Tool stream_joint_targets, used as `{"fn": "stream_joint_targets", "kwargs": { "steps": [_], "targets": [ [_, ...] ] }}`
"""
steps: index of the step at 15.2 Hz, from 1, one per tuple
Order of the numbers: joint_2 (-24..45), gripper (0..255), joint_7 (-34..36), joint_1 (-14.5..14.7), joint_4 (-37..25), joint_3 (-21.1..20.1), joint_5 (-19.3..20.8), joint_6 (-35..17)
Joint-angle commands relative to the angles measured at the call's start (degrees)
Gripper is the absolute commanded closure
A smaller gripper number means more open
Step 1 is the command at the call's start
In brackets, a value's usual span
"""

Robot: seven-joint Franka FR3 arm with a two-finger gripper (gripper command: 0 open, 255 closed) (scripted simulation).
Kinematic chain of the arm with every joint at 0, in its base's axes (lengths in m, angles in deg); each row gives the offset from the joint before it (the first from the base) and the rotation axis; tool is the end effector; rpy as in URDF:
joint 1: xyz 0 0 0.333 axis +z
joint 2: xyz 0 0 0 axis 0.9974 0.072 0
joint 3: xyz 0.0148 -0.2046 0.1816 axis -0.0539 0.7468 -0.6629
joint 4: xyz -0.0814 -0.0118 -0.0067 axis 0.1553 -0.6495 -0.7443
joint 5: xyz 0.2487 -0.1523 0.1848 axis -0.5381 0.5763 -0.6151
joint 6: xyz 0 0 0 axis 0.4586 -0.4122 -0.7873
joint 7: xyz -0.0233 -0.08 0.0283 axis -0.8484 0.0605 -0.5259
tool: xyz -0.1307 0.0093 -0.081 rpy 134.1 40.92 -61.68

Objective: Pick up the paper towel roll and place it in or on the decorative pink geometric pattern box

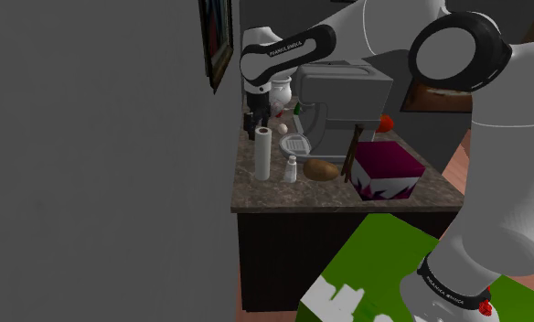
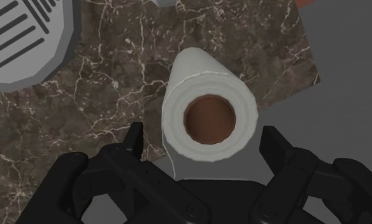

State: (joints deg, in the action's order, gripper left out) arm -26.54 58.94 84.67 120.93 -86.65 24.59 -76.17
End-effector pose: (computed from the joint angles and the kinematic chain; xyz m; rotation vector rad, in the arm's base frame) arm 0.6039 0.0107 0.3453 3.0961 0.4344 -0.0401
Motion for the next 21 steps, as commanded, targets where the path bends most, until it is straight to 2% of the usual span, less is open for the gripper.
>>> {"fn": "stream_joint_targets", "kwargs": {
  "steps": [1,2,3,12,21],
  "targets": [
    [0.01,0,0.00,0.00,0.00,0.00,0.00,-0.01],
    [0.00,0,0.00,0.00,0.00,0.00,0.00,0.00],
    [0.00,255,0.00,0.00,0.00,0.00,0.00,0.00],
    [0.01,255,0.00,0.00,0.00,0.00,0.00,-0.01],
    [-1.26,255,-0.17,0.03,-5.11,-0.05,-0.13,6.36]
  ]
}}
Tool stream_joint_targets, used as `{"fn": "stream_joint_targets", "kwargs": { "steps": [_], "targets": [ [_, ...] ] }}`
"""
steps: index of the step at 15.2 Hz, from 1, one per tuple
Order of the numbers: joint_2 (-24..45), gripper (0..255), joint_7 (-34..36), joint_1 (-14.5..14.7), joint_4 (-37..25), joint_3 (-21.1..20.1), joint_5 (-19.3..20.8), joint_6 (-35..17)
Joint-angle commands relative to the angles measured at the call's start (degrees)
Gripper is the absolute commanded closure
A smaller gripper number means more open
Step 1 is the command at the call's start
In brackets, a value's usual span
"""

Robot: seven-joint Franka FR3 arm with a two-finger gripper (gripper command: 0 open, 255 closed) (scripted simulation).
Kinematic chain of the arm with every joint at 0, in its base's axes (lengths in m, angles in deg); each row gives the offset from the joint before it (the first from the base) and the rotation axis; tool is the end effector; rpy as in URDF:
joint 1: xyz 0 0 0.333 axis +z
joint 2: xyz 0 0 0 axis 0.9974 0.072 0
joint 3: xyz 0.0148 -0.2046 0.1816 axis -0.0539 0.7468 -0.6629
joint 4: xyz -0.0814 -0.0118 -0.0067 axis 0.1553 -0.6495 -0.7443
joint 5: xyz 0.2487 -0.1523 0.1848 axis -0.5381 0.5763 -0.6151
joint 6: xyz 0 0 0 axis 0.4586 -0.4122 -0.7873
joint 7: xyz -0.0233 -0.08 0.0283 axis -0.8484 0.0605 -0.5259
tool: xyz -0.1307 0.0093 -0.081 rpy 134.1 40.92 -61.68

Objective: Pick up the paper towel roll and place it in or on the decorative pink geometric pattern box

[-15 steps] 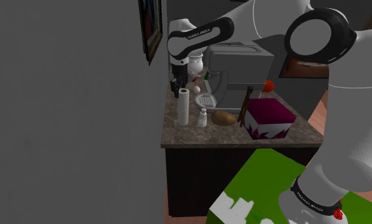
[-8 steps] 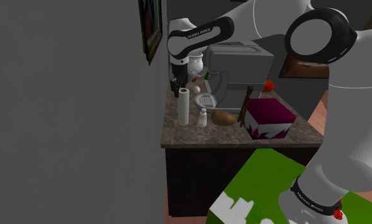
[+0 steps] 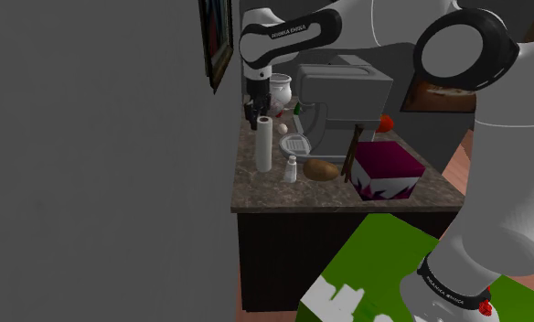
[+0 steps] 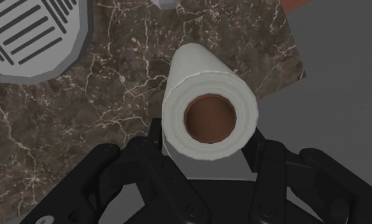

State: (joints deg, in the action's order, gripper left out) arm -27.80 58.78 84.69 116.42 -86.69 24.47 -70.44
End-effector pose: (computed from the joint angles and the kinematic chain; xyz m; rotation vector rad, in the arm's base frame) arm 0.6029 0.0106 0.3837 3.0960 0.4342 -0.0391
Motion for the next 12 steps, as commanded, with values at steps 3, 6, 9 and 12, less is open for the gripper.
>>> {"fn": "stream_joint_targets", "kwargs": {
  "steps": [3,6,9,12],
  "targets": [
    [-0.20,255,-0.06,0.03,-2.63,-0.02,-0.03,2.85],
    [-0.26,255,-0.11,0.05,-4.85,-0.03,-0.05,5.13],
    [-0.19,255,-0.16,0.08,-7.26,-0.04,-0.06,7.48],
    [0.03,255,-0.20,0.12,-9.91,-0.04,-0.06,9.90]
  ]
}}
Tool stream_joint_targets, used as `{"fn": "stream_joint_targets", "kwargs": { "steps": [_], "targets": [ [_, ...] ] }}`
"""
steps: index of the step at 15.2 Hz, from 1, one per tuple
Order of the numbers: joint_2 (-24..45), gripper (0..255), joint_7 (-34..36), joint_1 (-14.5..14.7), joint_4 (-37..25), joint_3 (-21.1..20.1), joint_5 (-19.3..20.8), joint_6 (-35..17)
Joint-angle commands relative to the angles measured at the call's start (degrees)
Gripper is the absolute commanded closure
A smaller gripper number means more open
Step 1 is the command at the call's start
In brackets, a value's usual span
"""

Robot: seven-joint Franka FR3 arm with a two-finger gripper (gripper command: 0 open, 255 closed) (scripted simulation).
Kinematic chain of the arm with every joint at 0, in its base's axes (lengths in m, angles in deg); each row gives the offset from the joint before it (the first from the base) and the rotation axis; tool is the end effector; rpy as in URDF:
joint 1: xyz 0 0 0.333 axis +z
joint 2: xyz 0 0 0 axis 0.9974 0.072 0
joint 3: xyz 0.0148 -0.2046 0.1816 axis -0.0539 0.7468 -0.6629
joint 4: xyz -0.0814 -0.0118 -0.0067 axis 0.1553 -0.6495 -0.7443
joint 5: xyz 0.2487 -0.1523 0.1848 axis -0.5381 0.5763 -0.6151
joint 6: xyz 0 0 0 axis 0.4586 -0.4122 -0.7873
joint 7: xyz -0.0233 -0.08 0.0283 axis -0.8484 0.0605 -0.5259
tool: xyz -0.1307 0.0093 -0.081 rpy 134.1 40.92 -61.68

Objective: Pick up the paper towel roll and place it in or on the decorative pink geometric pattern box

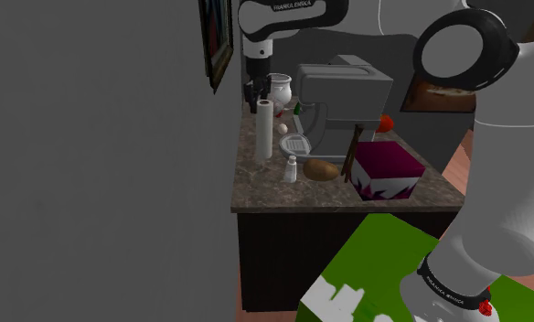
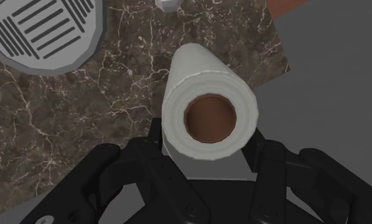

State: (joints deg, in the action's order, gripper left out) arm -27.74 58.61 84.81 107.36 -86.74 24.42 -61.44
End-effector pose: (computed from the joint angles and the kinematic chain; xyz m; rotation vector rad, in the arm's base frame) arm 0.6021 0.0108 0.4377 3.0960 0.4343 -0.0392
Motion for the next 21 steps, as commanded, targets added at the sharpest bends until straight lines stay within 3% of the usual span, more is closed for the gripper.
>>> {"fn": "stream_joint_targets", "kwargs": {
  "steps": [1,13,21],
  "targets": [
    [0.08,255,-0.05,0.01,-1.78,0.00,-0.01,1.73],
    [3.31,255,-0.23,0.31,-16.09,-0.01,0.15,12.81],
    [9.41,255,-0.41,0.80,-32.42,0.06,0.48,23.02]
  ]
}}
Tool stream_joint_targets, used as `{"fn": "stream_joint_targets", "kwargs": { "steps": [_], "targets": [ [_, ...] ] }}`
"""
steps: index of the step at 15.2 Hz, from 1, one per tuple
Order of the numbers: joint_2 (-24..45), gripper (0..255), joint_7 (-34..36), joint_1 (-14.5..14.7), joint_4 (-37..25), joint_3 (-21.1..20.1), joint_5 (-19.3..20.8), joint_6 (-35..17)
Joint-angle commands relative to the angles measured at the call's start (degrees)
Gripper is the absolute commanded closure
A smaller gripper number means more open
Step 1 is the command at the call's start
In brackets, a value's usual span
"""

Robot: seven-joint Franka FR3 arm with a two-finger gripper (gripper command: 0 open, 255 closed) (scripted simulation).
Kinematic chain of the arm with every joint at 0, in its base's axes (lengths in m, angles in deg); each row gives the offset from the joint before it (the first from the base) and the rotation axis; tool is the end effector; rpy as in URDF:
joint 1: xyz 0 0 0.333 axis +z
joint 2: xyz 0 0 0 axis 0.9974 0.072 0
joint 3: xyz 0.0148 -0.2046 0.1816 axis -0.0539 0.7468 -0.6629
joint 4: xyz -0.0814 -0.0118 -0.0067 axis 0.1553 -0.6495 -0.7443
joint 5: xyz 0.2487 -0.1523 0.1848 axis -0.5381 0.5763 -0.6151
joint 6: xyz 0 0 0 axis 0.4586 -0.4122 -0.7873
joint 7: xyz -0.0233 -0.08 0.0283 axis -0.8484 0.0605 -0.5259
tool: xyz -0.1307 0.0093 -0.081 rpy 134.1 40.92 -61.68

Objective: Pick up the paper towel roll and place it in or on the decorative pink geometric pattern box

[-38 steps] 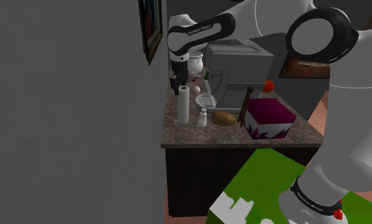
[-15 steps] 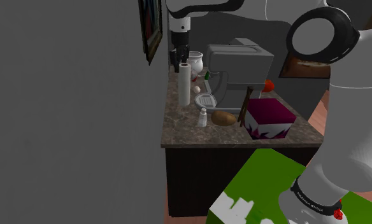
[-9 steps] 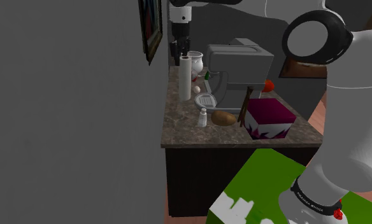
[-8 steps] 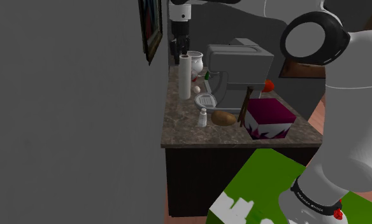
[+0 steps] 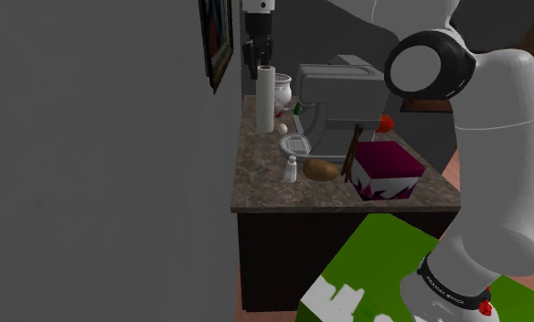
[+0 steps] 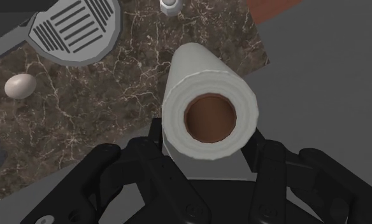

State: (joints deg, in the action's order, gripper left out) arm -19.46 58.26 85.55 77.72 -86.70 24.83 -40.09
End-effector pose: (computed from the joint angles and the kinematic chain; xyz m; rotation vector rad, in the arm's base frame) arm 0.5971 0.0108 0.5331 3.0961 0.4346 -0.0389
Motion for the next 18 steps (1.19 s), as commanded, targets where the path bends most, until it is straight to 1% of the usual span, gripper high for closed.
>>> {"fn": "stream_joint_targets", "kwargs": {
  "steps": [1,2,4,8,13,18],
  "targets": [
    [-2.61,255,-0.80,-0.79,2.93,0.15,-0.17,-0.30],
    [-5.70,255,-1.59,-1.59,7.43,0.30,-0.36,-1.73],
    [-10.87,255,-3.28,-3.08,14.52,0.74,-0.70,-3.68],
    [-19.09,255,-7.00,-5.72,24.72,2.03,-1.15,-5.75],
    [-27.19,255,-12.08,-8.63,33.45,4.25,-1.25,-6.49],
    [-33.64,255,-17.55,-11.28,39.33,7.00,-0.77,-6.05]
  ]
}}
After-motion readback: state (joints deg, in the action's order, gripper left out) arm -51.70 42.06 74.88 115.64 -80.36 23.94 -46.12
